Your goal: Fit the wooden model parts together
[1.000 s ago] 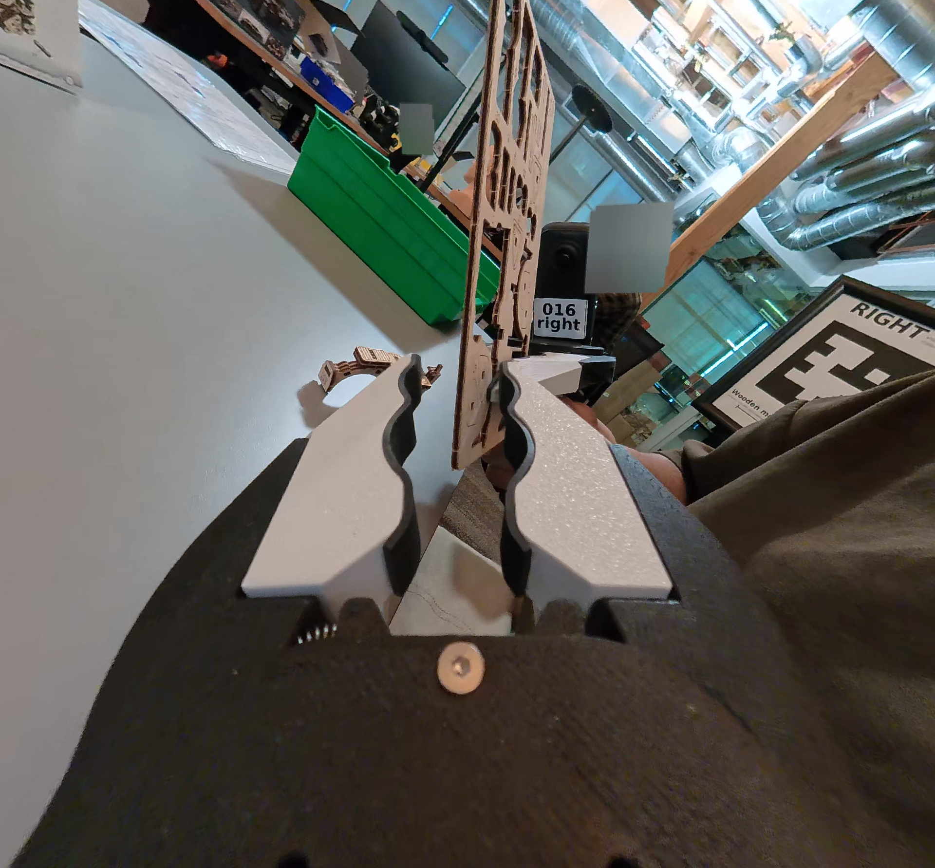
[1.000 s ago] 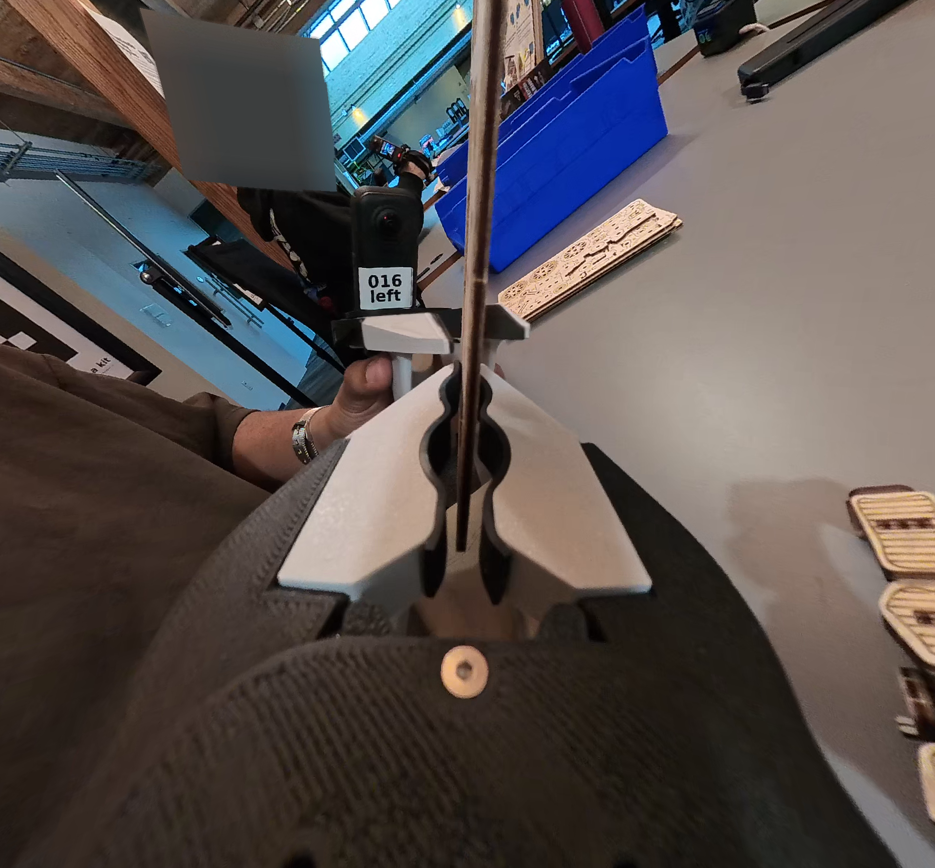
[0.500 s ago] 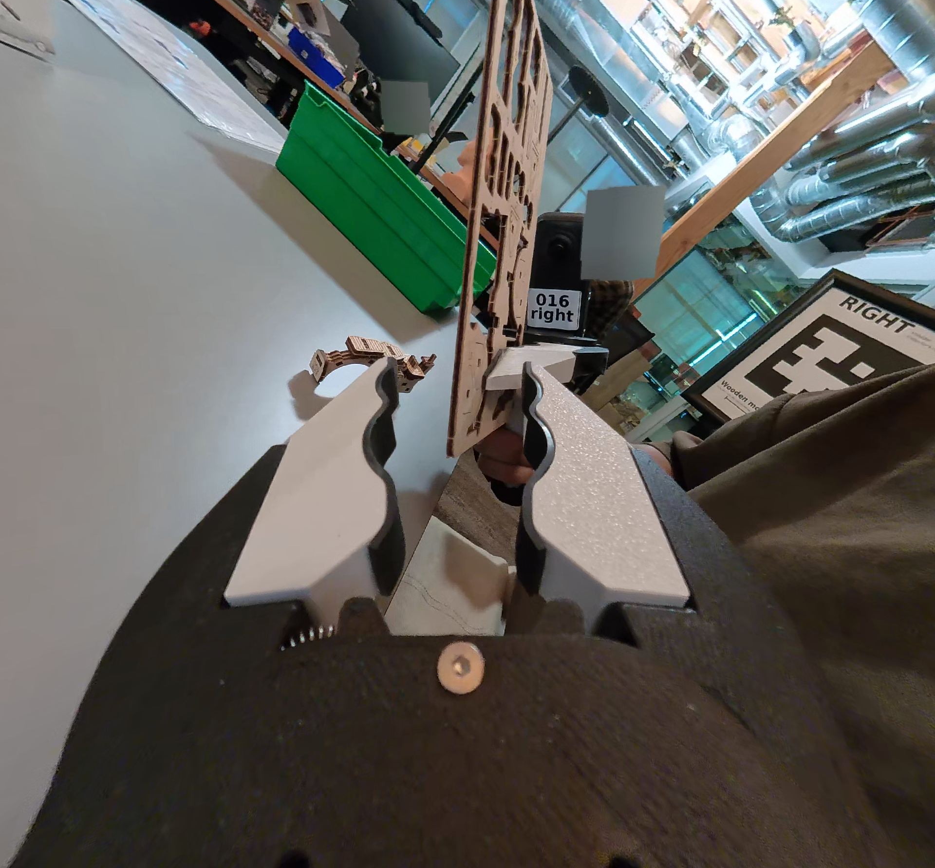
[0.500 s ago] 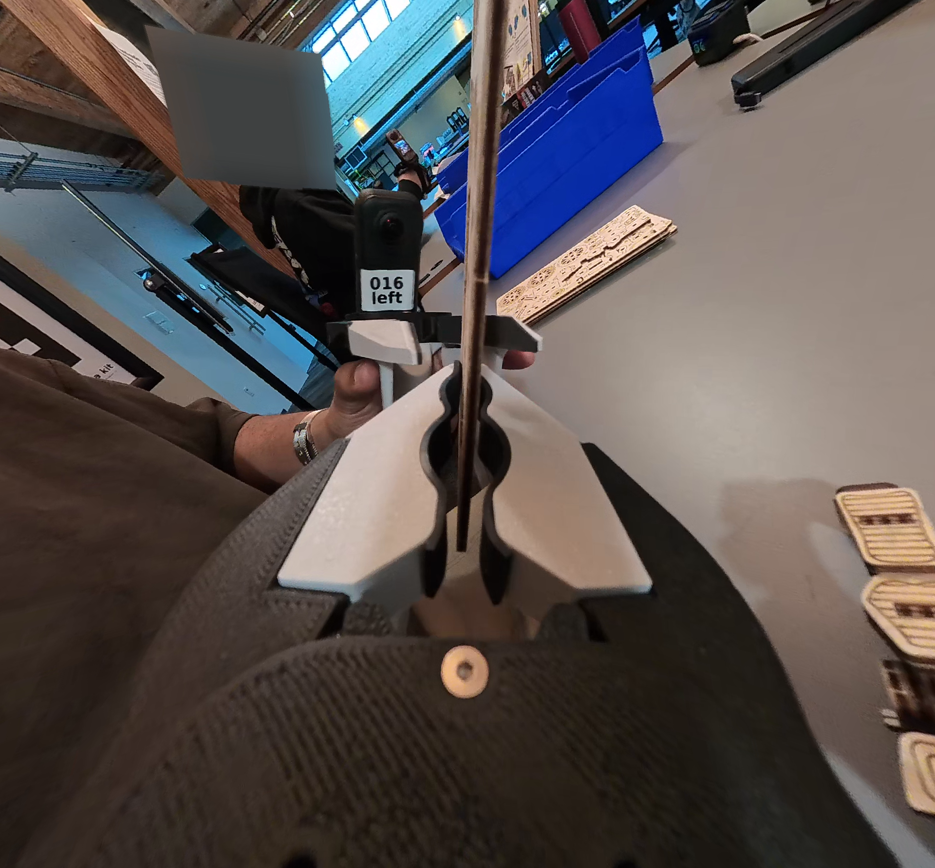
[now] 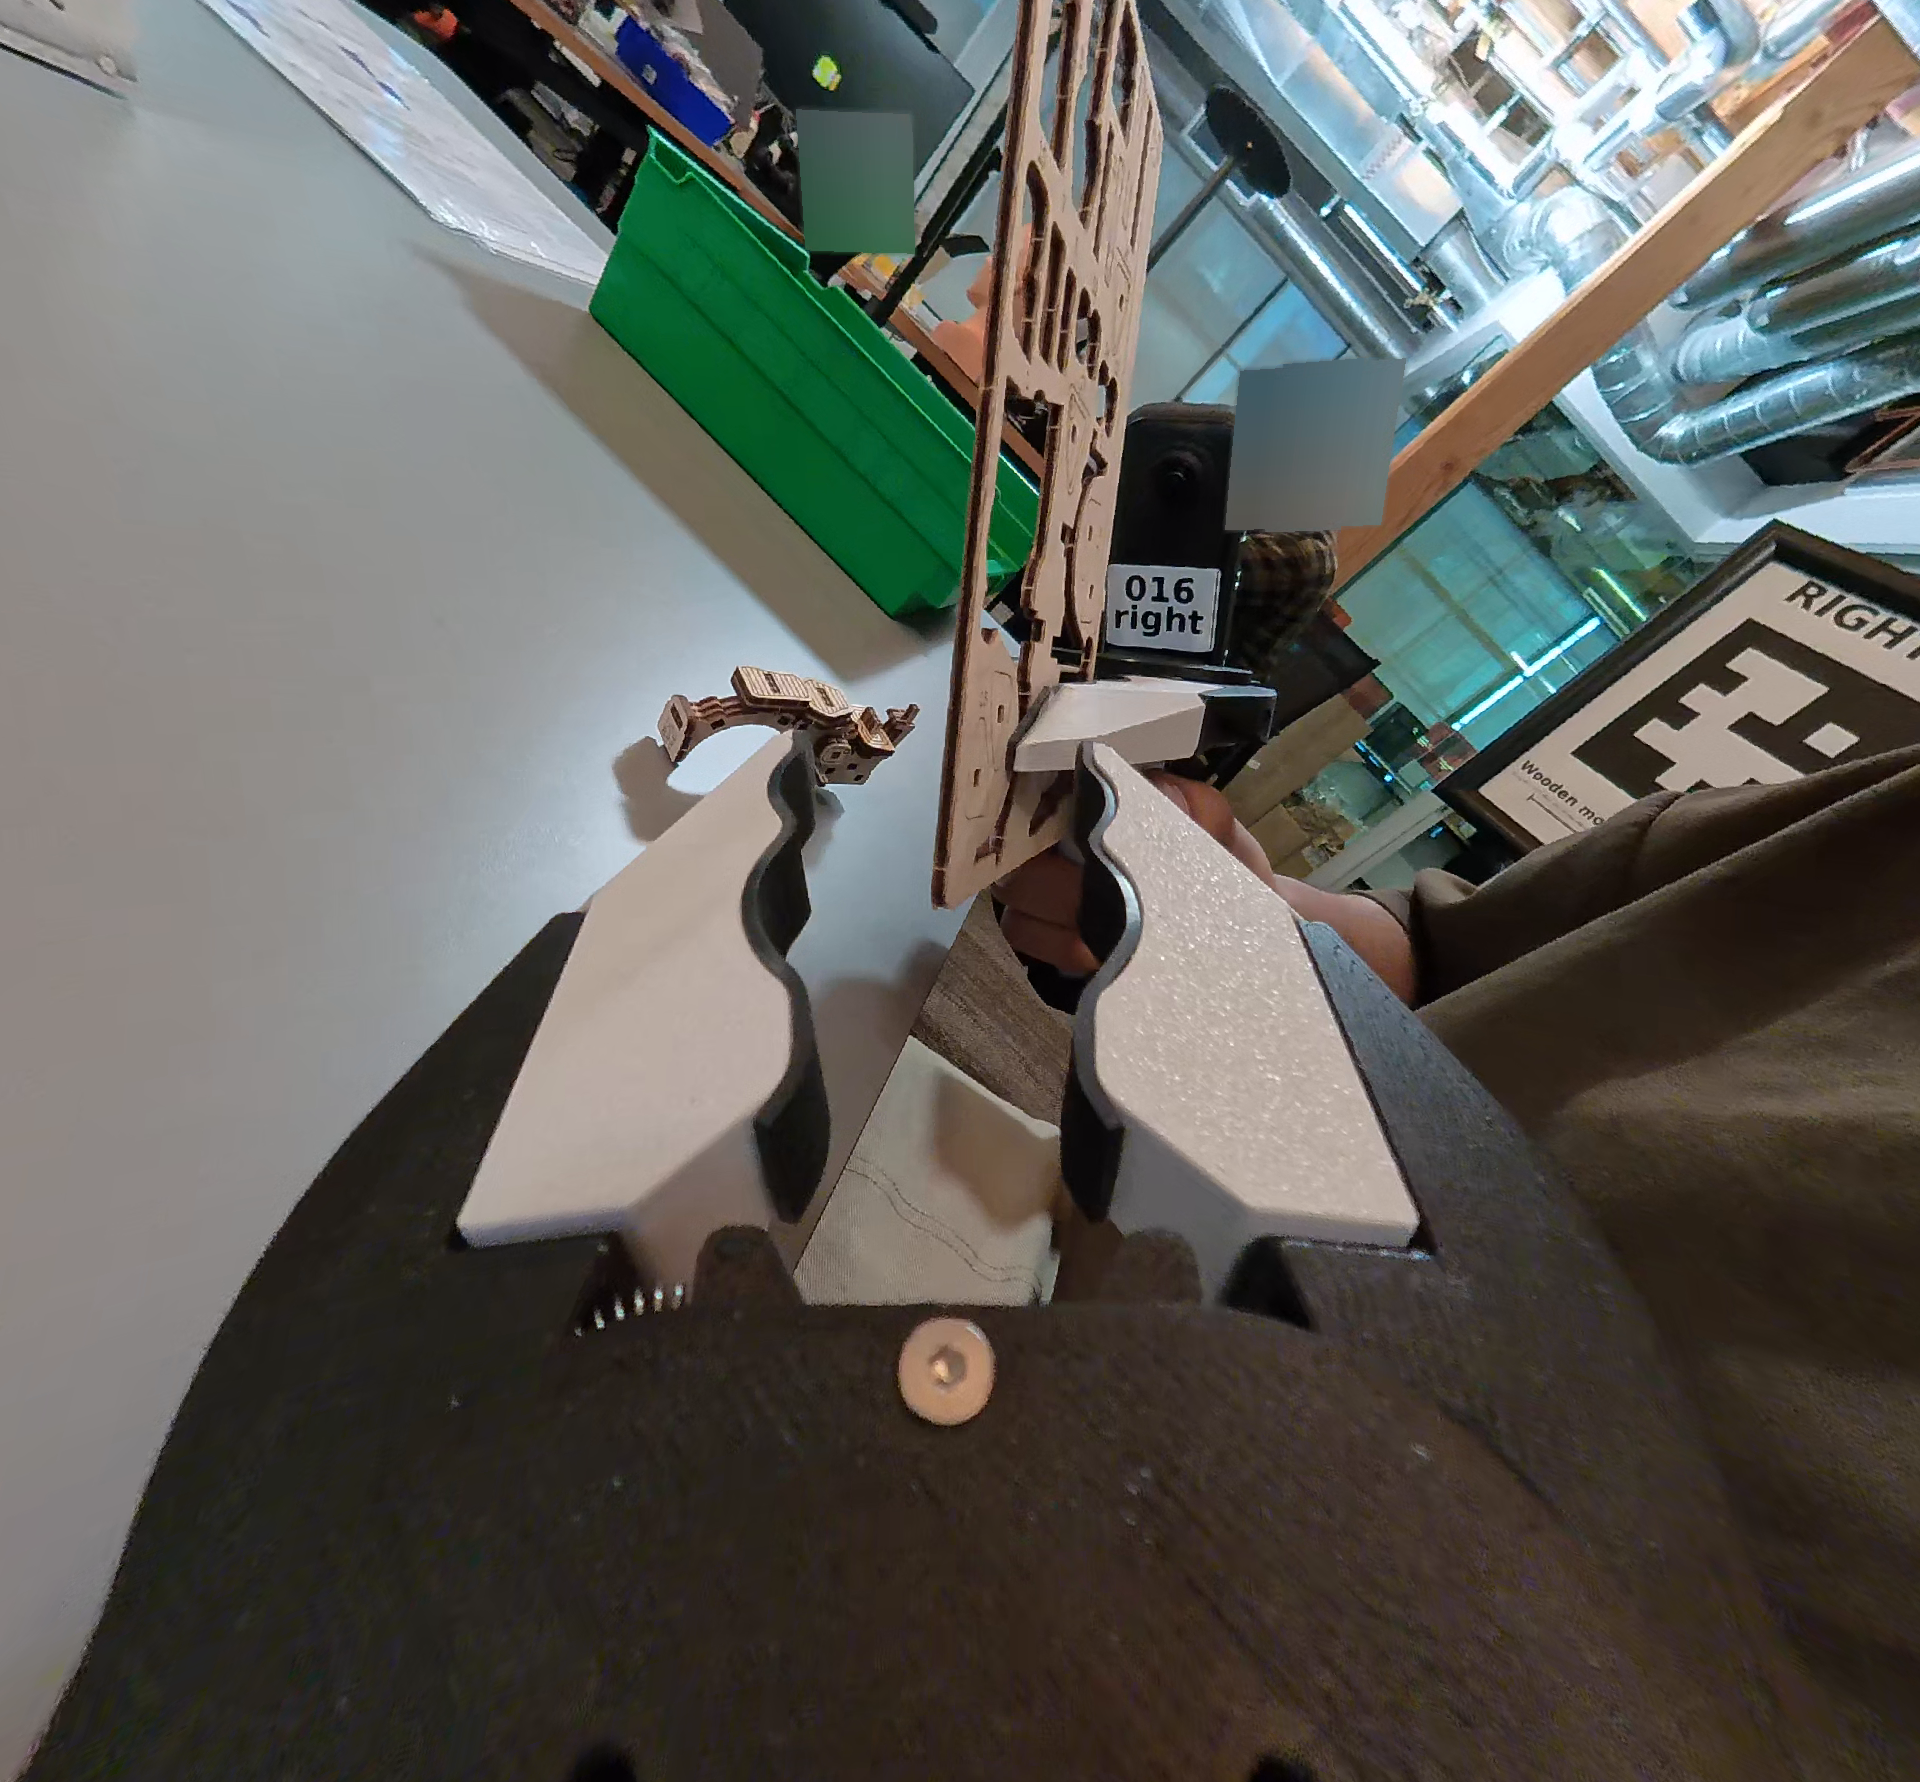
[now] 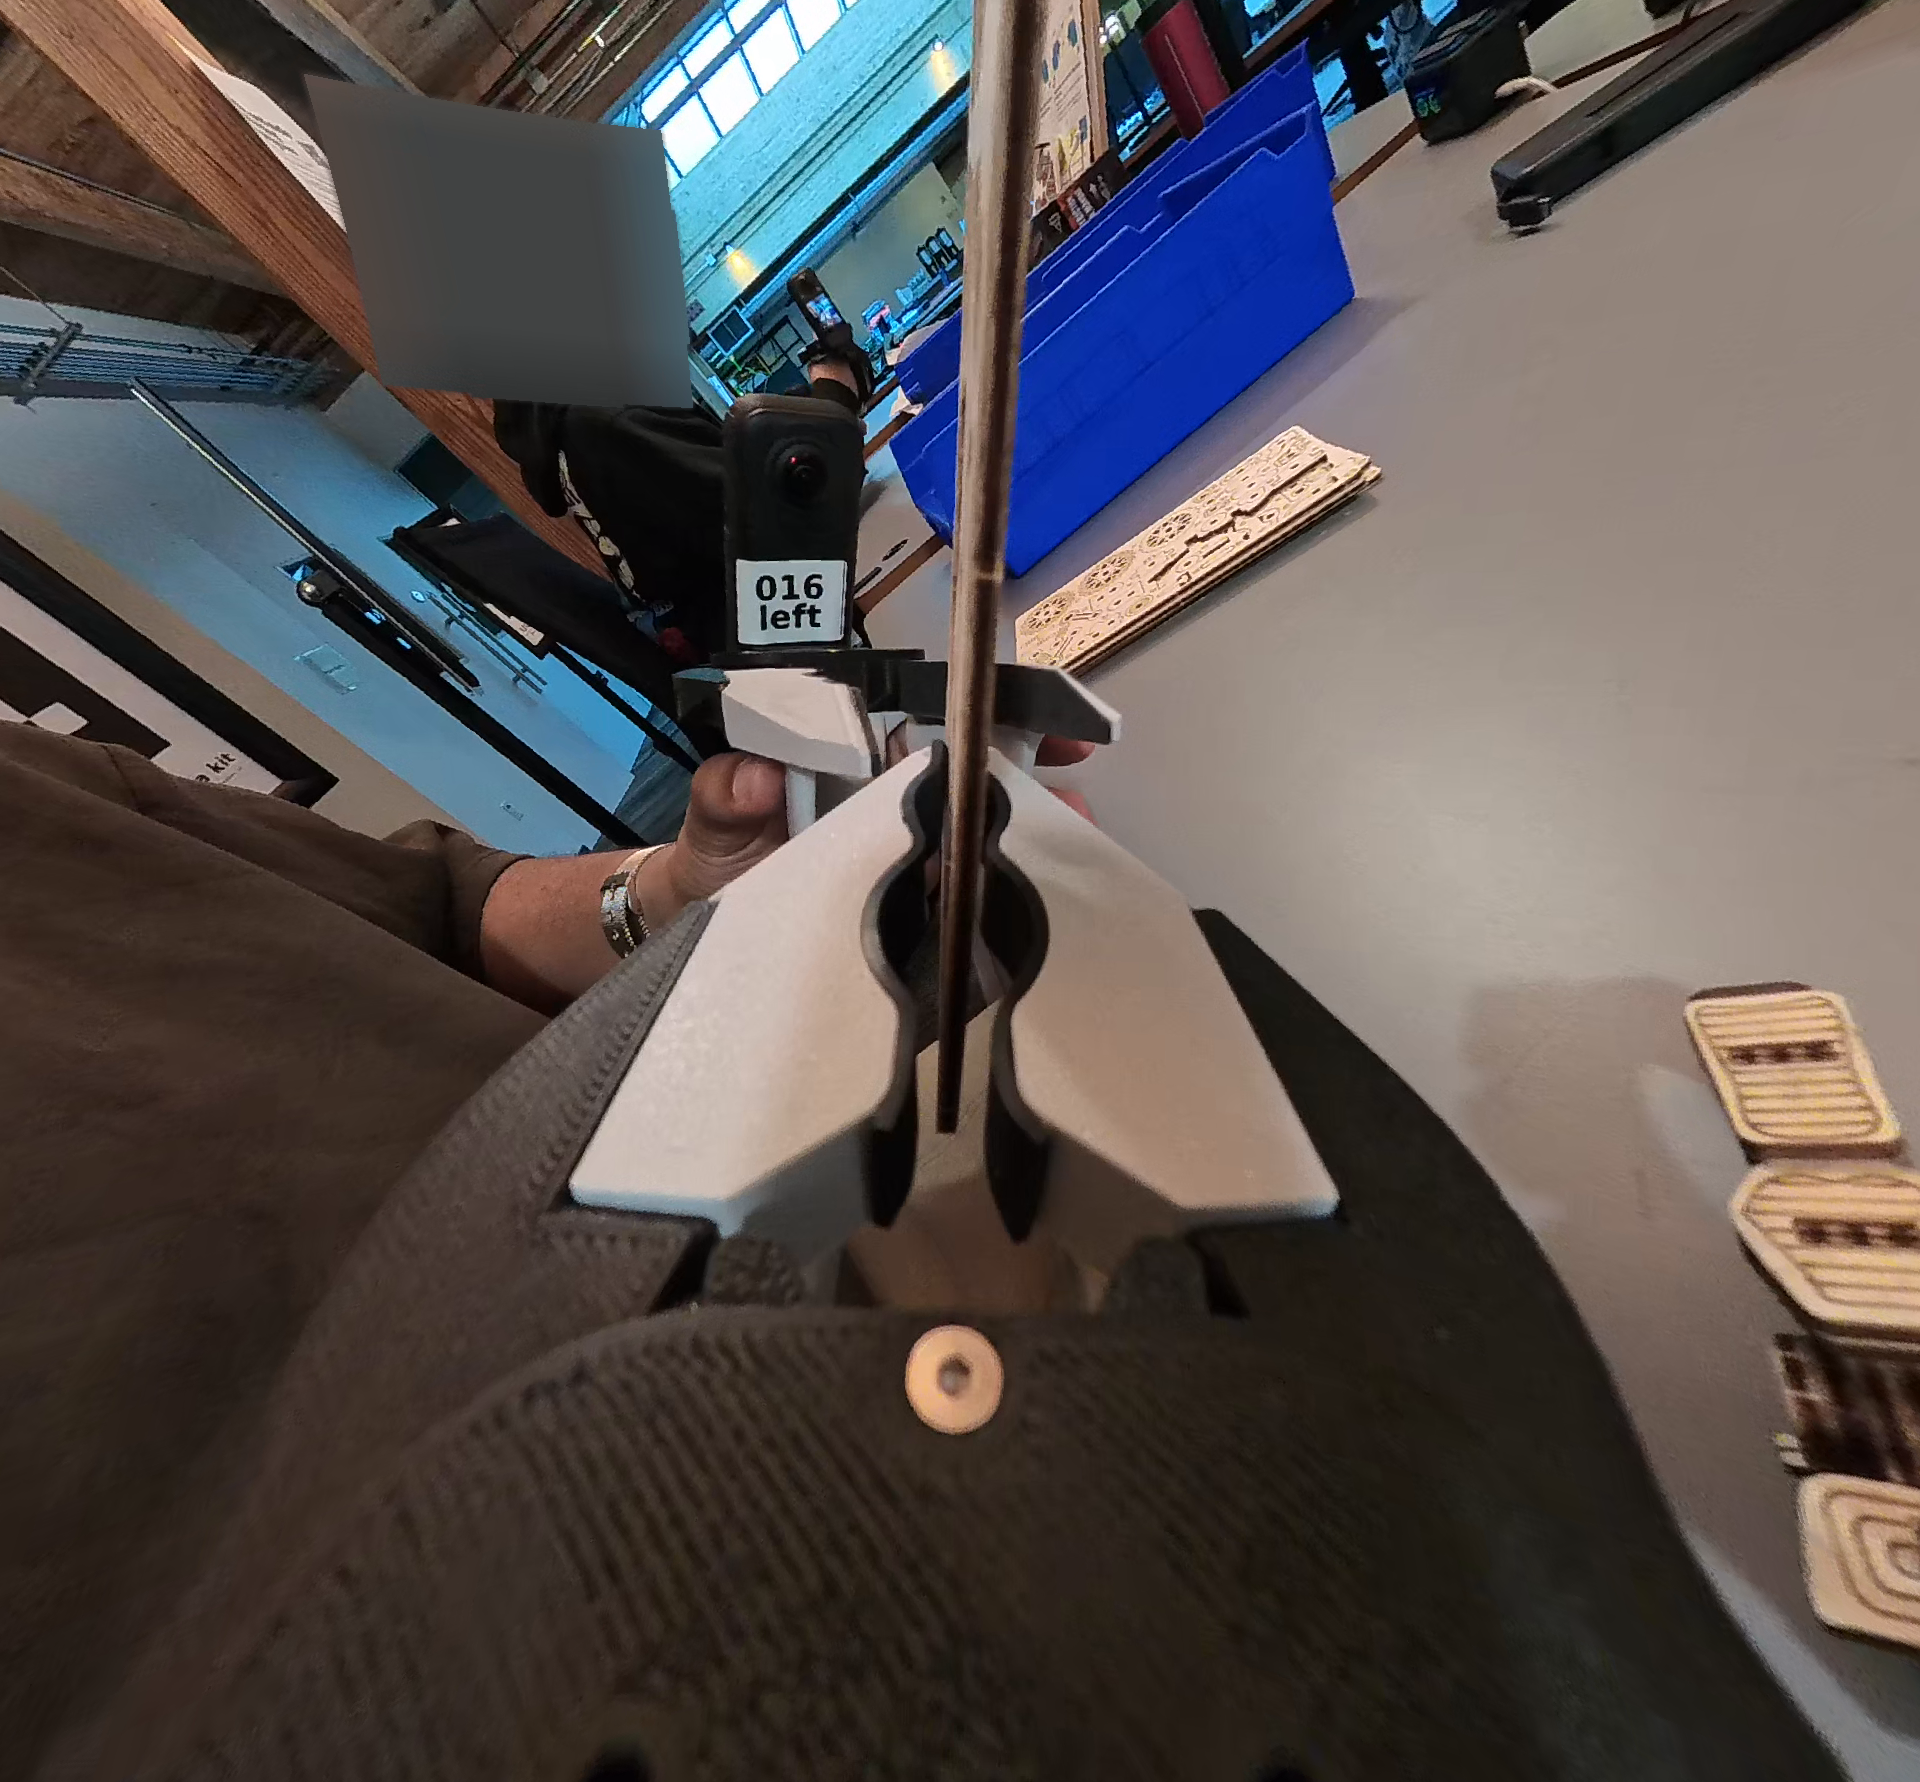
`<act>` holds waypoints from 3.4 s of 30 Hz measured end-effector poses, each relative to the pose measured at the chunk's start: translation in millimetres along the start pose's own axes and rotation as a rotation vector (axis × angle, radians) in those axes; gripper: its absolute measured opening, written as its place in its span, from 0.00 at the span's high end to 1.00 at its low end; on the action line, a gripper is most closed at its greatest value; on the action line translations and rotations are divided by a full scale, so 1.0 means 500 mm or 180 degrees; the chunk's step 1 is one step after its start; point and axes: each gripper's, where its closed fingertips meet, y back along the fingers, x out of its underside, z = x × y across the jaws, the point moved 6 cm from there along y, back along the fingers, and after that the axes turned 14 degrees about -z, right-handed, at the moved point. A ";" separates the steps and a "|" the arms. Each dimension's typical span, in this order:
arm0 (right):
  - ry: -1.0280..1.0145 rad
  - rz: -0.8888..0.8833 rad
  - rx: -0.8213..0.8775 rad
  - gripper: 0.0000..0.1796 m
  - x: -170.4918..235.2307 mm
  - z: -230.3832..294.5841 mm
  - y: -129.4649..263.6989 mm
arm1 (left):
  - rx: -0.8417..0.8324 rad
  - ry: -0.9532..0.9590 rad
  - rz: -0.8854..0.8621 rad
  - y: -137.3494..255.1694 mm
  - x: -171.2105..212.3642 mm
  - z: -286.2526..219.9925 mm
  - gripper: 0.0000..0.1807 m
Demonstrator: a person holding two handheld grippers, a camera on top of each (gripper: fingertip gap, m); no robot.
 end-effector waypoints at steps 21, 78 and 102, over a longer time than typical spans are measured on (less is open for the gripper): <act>-0.0046 0.0082 0.0127 1.00 0.005 -0.011 0.003 | 0.0026 0.0119 0.0016 0.002 0.003 0.000 0.91; 0.0265 0.0257 0.0670 0.99 0.026 -0.019 -0.010 | -0.0400 0.0698 -0.0289 0.009 0.011 0.036 0.96; 0.0066 0.0065 0.0709 0.77 0.038 0.004 -0.012 | 0.0122 0.0710 -0.0454 0.040 -0.053 0.037 1.00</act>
